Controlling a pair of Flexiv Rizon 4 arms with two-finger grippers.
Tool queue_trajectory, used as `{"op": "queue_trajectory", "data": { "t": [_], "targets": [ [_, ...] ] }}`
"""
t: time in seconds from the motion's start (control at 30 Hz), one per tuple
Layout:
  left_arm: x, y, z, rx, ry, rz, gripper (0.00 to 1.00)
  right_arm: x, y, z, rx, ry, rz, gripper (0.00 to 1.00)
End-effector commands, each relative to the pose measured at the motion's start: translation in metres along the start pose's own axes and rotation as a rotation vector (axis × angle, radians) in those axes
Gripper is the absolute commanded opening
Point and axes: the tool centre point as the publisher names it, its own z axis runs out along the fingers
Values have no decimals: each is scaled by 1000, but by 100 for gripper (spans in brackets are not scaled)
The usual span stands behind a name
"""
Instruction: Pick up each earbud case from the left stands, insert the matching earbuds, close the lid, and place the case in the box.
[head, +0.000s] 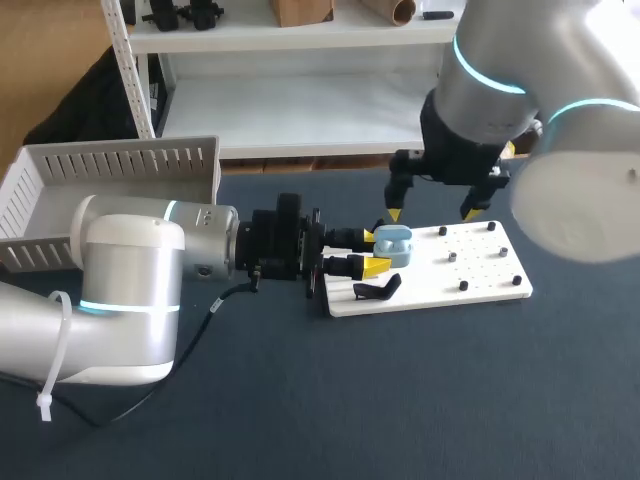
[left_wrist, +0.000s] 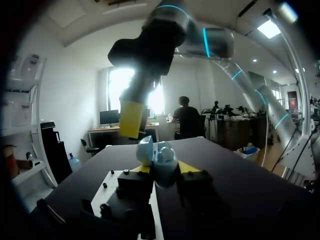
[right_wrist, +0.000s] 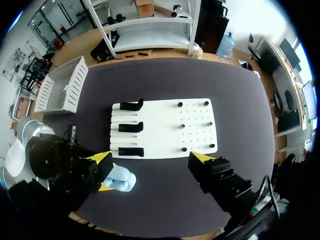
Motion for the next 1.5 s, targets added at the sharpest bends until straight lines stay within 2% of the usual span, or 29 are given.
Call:
{"op": "queue_trajectory", "data": {
  "t": [0.03, 0.37, 0.5, 0.73, 0.9, 1.0, 1.2, 1.33, 1.5],
  "targets": [
    [1, 0, 0, 1, -4, 2, 0, -2, 3, 2, 8, 25, -4, 100],
    [1, 0, 0, 1, -4, 2, 0, 24, 0, -1, 37, 71, -45, 100],
    [1, 0, 0, 1, -4, 2, 0, 26, -3, -11, 42, 28, -42, 100],
    [1, 0, 0, 1, -4, 2, 0, 30, -7, -58, -35, -89, -75, 100],
    [1, 0, 0, 1, -4, 2, 0, 45, -9, -74, -95, -69, -154, 100],
    [1, 0, 0, 1, -4, 2, 0, 51, -13, -72, -93, -51, -173, 100],
    [-21, 13, -15, -69, 56, 51, 0, 52, -25, -71, -106, -33, -186, 100],
    [-48, 18, -35, -145, 108, 113, 0, 50, -32, -70, -114, -12, -192, 100],
    [-85, 25, -72, -274, 214, 197, 0, 50, -32, -70, -114, -12, -192, 100]
  ]
}}
